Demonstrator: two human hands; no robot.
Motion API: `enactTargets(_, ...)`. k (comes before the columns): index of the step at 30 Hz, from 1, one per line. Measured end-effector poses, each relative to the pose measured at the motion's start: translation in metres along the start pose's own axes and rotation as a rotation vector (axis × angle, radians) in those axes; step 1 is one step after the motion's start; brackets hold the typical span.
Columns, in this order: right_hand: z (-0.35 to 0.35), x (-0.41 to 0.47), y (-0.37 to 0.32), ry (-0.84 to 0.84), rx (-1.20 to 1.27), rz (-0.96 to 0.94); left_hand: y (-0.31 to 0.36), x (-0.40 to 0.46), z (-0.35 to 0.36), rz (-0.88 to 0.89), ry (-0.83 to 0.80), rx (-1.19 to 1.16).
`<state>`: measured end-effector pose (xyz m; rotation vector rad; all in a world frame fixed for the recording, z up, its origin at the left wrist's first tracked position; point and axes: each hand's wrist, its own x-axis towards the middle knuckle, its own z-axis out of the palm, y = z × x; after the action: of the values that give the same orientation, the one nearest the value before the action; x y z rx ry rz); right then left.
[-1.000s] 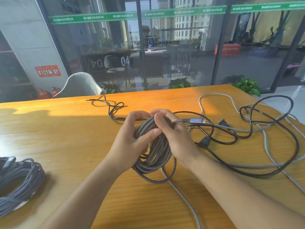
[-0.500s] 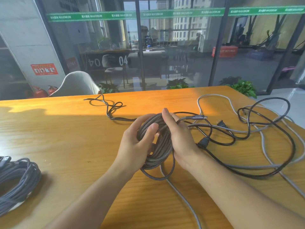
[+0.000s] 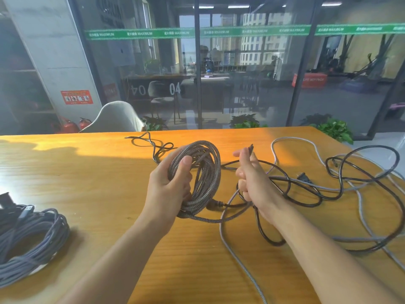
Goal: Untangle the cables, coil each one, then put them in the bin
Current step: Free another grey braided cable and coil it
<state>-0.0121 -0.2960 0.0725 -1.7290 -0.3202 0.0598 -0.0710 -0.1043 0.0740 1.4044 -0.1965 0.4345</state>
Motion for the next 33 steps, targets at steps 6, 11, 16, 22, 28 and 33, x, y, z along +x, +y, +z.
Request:
enactTargets(6, 0.001, -0.012, -0.006, 0.066, -0.397, -0.213, 0.004, 0.0, 0.0, 0.014, -0.005, -0.003)
enactTargets(11, 0.005, -0.005, 0.003, 0.078, -0.511, -0.112, 0.008, -0.002, 0.003, 0.022, -0.054, -0.007)
enactTargets(16, 0.007, -0.001, 0.02, 0.028, -0.495, -0.165, 0.007, 0.0, -0.005, -0.01, -0.05, -0.024)
enactTargets(22, 0.014, -0.001, 0.022, -0.095, -0.297, -0.135, 0.005, 0.004, -0.01, -0.057, -0.056, -0.027)
enactTargets(28, 0.024, -0.004, 0.019, -0.135, -0.004, -0.108, 0.0, 0.0, -0.001, -0.059, -0.067, -0.018)
enactTargets(33, 0.026, -0.007, 0.014, -0.234, 0.198, -0.051, 0.0, -0.001, 0.002, -0.05, -0.06, -0.023)
